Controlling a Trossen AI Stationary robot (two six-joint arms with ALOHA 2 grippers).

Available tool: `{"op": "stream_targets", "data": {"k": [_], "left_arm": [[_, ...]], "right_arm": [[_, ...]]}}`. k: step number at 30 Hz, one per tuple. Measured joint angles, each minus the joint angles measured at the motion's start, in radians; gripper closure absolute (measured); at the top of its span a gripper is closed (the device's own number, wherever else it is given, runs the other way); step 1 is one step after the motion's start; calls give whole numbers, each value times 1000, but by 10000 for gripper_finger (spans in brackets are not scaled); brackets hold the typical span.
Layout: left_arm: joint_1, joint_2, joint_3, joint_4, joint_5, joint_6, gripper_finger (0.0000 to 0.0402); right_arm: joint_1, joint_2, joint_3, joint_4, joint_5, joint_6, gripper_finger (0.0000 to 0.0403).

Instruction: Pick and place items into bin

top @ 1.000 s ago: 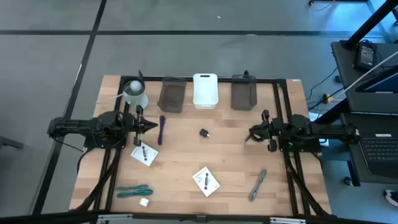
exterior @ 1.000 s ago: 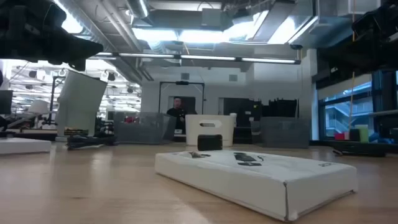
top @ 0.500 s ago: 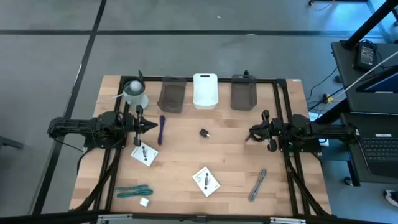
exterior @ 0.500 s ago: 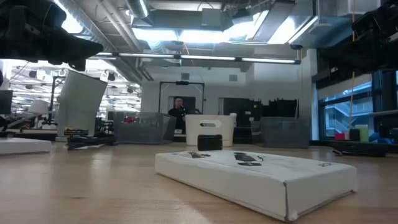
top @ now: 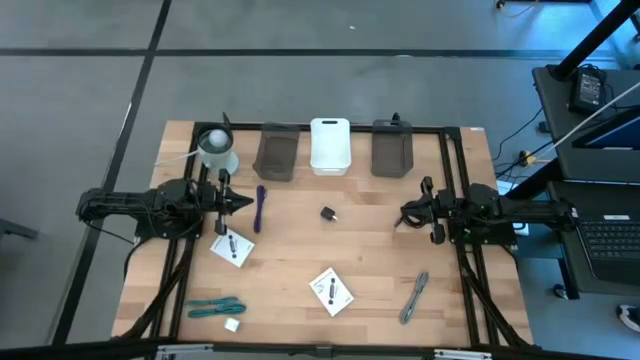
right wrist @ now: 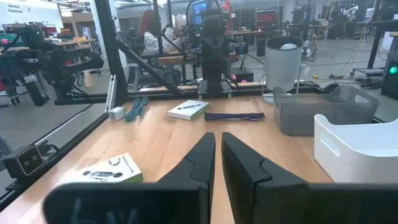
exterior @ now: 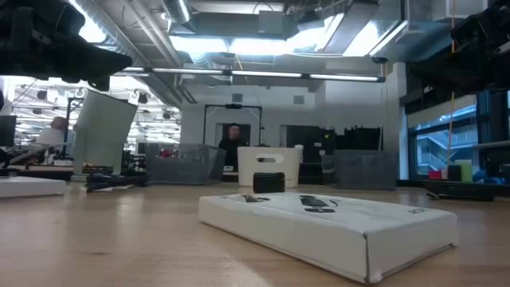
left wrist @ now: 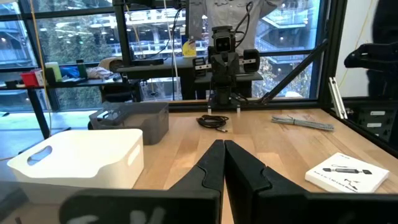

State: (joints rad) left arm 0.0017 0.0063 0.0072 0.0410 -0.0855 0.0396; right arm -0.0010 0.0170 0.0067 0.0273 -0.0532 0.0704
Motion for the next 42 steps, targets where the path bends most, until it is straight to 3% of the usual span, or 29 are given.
{"op": "stream_targets", "data": {"k": [3, 7, 10, 25, 33, 42], "left_arm": [[0, 0, 0, 0, 0, 0, 395], [0, 0, 0, 0, 0, 0, 395], [0, 0, 0, 0, 0, 0, 395], [0, 0, 0, 0, 0, 0, 395], [0, 0, 0, 0, 0, 0, 395], [0, 0, 0, 0, 0, 0, 395]], "right_arm": [[0, 0, 0, 7, 9, -68, 369], [-1, 0, 0, 36, 57, -365, 369], [-1, 0, 0, 35, 60, -411, 369], [0, 0, 0, 38, 60, 171, 369], [0, 0, 0, 244, 60, 527, 369], [0, 0, 0, 276, 89, 558, 369]]}}
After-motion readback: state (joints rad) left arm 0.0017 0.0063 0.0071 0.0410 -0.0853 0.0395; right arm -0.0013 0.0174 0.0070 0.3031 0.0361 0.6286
